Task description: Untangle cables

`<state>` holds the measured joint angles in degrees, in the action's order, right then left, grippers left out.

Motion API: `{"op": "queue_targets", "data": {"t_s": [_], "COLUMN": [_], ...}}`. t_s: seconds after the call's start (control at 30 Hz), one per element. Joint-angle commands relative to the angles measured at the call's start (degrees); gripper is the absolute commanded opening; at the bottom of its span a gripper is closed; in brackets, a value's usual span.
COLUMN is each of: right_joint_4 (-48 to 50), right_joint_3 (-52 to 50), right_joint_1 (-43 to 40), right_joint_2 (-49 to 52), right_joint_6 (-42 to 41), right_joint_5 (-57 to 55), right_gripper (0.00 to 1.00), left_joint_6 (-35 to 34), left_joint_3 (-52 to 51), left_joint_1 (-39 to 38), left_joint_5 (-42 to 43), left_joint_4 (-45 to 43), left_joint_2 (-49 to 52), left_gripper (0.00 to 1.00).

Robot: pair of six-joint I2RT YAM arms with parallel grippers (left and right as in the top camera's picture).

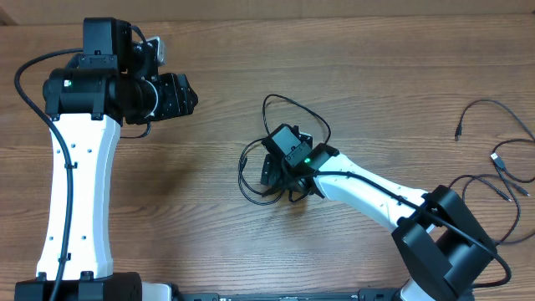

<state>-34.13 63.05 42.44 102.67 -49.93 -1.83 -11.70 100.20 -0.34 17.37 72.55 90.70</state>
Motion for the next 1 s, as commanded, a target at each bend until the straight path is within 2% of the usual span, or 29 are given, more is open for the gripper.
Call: {"op": "queue_targets", "data": {"t_s": [0.0, 0.2, 0.23, 0.37, 0.57, 0.7, 0.97], "right_joint_4": [2.4, 5.4, 5.4, 4.8, 4.2, 4.1, 6.8], "right_joint_3": [-1.9, -3.3, -3.3, -3.8, -4.0, -5.1, -7.6], "right_joint_1": [0.3, 0.3, 0.3, 0.4, 0.4, 0.4, 0.4], "right_joint_2": [1.4, 1.9, 1.9, 1.9, 1.9, 1.9, 2.0], "right_joint_6": [-1.1, -1.3, -1.3, -1.3, -1.4, -6.1, -9.0], "right_joint_5": [-2.6, -2.6, -2.6, -2.2, -0.8, -0.7, -0.6], "right_gripper": [0.64, 0.44, 0.36, 0.25, 0.20, 0.09, 0.09], "left_joint_6": [-0.5, -0.6, -0.6, -0.6, -0.5, -0.6, -0.6], "left_joint_3": [1.3, 1.3, 1.3, 1.3, 1.3, 1.3, 1.3], "left_joint_1": [-0.1, -0.1, -0.1, -0.1, -0.1, -0.1, -0.1], "left_joint_5": [0.7, 0.7, 0.7, 2.2, 2.4, 2.4, 2.4], "left_joint_4": [0.3, 0.3, 0.3, 0.3, 0.3, 0.3, 0.3], "left_joint_2": [-0.4, -0.4, -0.4, -0.4, -0.4, -0.4, -0.4], "left_gripper": [0.66, 0.66, 0.66, 0.65, 0.66, 0.65, 0.65]}}
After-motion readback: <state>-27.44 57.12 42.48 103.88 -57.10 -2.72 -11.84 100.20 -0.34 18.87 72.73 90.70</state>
